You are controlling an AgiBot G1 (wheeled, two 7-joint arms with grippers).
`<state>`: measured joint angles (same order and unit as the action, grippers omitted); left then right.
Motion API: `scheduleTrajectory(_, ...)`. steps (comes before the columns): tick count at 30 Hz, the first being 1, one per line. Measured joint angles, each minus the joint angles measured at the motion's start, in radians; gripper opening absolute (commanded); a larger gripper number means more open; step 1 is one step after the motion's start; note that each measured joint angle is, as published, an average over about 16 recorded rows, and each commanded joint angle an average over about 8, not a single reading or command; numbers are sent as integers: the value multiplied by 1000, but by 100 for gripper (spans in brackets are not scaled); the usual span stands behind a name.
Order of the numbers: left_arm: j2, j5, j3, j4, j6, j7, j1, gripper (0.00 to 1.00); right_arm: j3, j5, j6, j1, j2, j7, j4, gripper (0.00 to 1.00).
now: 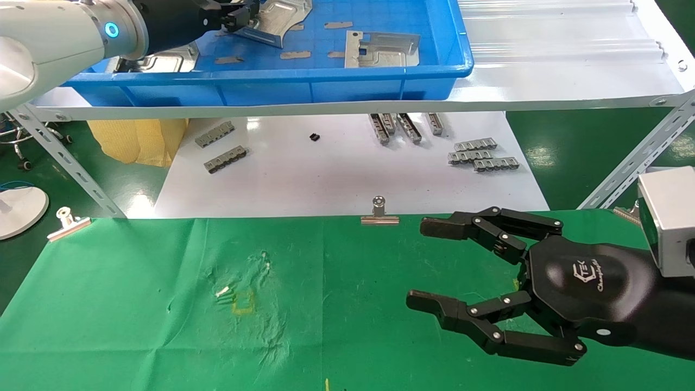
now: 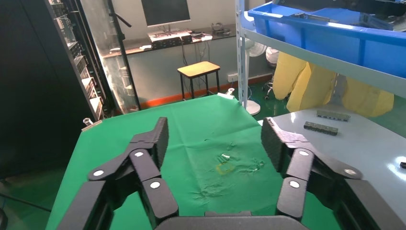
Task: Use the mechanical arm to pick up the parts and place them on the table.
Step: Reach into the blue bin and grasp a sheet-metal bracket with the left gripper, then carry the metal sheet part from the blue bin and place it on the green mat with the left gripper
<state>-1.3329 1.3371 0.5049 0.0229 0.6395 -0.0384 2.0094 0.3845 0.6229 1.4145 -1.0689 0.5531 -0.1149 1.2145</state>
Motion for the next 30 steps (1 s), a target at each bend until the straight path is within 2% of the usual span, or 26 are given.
scheduleTrajectory(11,8,-19,-12,8,13,12,9,0,0,0,0,0,0,0,0,100)
scheduleTrajectory(17,35,-42,-27,21,73,29,25,0,0,0,0,0,0,0,0,100)
scheduleTrajectory(23,95,-71,-45,43,231,67,36,0,0,0,0,0,0,0,0,100)
scheduleTrajectory(30,191,-103,-60,78,538,129,28,0,0,0,0,0,0,0,0,100)
